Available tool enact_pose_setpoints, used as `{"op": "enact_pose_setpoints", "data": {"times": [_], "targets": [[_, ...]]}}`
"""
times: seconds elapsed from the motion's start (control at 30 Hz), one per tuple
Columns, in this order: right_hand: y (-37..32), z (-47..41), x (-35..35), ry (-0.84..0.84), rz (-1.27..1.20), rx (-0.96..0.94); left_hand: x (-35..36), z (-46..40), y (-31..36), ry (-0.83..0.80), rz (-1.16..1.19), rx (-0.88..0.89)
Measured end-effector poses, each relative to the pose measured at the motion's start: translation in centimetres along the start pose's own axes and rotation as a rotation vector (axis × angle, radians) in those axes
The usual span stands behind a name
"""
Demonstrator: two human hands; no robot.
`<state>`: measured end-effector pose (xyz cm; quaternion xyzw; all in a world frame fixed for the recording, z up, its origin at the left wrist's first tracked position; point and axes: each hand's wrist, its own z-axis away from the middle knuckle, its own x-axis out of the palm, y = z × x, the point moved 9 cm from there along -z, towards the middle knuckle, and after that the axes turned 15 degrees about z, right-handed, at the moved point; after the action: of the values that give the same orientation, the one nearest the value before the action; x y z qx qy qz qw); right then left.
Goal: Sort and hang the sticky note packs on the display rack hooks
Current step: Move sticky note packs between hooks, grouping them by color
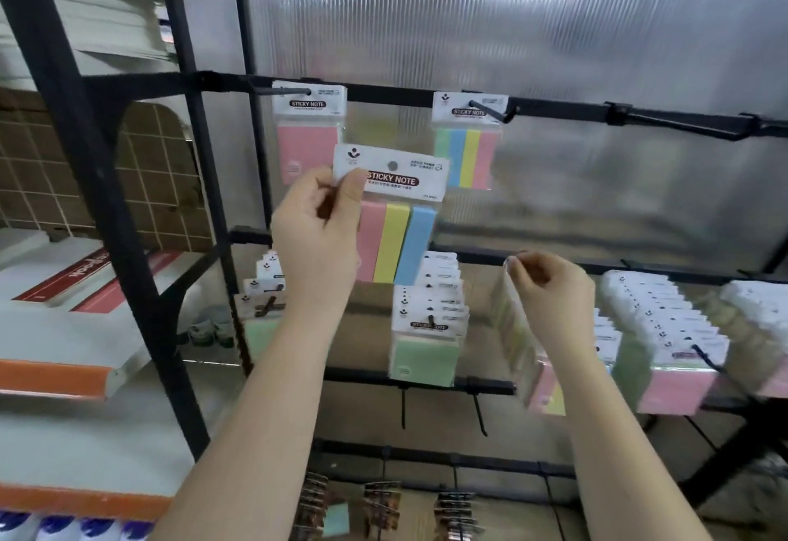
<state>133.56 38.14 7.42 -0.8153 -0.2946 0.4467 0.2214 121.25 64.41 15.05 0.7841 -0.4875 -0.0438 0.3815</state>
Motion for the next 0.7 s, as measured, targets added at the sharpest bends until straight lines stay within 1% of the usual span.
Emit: {"op": "enact_pose_setpoints", "data": {"times": [0.13,0.23,0.47,0.7], "targets": [[2.1,0.8,-1.4,0.019,0.055,0.001,4.4,-0.5,0.4,-0.010,0.224,-0.093],[3.7,1.2,-2.1,0.021,0.026,0.033,7.0,-1.0,1.0,-0.026,0.296,-0.102],[6.0,1.9,-2.7,0.003,0.014,0.091,9.2,-1.4,0.9,-0.020,0.299,-0.101],[5.8,2.1,-2.5,0.001,-0.002,0.102,9.8,-1.5,0.9,0.002,0.249,-0.099]]}}
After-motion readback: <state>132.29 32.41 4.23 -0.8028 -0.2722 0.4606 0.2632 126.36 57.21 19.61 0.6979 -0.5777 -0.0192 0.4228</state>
